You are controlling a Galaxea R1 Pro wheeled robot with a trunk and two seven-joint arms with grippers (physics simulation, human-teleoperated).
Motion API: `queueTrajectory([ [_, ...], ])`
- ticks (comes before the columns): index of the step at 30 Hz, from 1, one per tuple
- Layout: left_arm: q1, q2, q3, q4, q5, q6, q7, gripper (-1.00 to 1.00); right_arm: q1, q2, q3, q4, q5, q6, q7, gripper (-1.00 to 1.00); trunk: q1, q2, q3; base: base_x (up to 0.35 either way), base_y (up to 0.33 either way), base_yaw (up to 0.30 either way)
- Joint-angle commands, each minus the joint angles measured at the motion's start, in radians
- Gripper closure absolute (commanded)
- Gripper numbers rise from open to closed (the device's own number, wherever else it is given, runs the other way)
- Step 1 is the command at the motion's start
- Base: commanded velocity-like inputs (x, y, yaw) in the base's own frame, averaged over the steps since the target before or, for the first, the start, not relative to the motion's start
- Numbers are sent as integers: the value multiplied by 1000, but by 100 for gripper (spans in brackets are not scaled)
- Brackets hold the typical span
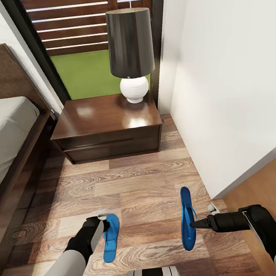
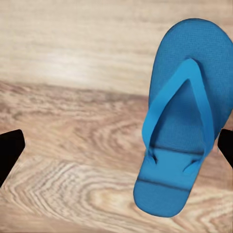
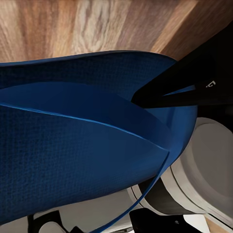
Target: In the bedroom, move the book from the bed onto either nightstand, and place the two sandals side by side next to the bed.
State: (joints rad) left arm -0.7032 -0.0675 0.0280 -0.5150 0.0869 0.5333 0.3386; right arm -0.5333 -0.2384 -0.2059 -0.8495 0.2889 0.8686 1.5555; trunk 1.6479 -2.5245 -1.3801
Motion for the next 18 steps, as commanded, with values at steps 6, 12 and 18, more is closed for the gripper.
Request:
queueTrajectory([
  [6,-1,22,4,-8,7,4,21,-100,-1,1,-3,0,10,15,13,100,0,0,-1,0,0,0],
  [12,-2,58,3,-53,6,5,22,-100,-1,1,-3,0,11,15,13,100,0,0,-1,0,0,0],
  [18,-2,84,-5,-69,-99,-3,28,-100,-1,1,-3,0,11,15,14,100,0,0,-1,0,0,0],
])
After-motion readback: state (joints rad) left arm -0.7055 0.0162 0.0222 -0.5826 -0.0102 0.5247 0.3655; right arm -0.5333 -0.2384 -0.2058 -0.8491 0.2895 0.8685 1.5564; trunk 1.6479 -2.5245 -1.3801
